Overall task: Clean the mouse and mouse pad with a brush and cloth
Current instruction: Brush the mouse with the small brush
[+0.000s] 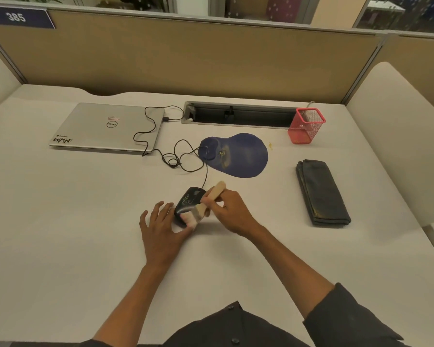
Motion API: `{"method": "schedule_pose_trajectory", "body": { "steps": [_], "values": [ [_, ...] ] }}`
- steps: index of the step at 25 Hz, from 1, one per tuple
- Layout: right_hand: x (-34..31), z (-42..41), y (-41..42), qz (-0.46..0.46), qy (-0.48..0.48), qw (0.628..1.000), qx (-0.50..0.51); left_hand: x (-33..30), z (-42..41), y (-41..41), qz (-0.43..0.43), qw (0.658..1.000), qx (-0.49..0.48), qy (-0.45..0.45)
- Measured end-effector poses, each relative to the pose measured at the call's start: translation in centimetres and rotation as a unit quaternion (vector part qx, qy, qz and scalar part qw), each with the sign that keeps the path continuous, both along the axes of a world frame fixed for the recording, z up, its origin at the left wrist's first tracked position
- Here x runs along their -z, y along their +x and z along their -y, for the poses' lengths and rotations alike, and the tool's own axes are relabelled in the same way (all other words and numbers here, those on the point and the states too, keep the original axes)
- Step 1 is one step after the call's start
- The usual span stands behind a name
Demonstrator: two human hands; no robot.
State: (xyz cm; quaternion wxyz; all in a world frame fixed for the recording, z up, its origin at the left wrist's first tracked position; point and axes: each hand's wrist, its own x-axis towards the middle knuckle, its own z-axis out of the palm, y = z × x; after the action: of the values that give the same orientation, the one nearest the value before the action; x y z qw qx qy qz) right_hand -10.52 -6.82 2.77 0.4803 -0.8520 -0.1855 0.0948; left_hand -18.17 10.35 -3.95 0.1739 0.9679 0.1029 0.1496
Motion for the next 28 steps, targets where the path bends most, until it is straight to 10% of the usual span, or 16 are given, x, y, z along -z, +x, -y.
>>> {"method": "schedule_pose_trajectory", "body": {
  "steps": [19,28],
  "values": [
    [-0.7,4.8,5.7,0.006,0.022,0.991,0.129,-0.1,0.7,-0.5,0.046,0.998,-0.017,-0.028],
    [-5.1,15.4,11.8,0.037,0.049,0.977,0.204,-0.3,10.4,3.2,-0.026,0.959,0.267,0.091]
  ]
}}
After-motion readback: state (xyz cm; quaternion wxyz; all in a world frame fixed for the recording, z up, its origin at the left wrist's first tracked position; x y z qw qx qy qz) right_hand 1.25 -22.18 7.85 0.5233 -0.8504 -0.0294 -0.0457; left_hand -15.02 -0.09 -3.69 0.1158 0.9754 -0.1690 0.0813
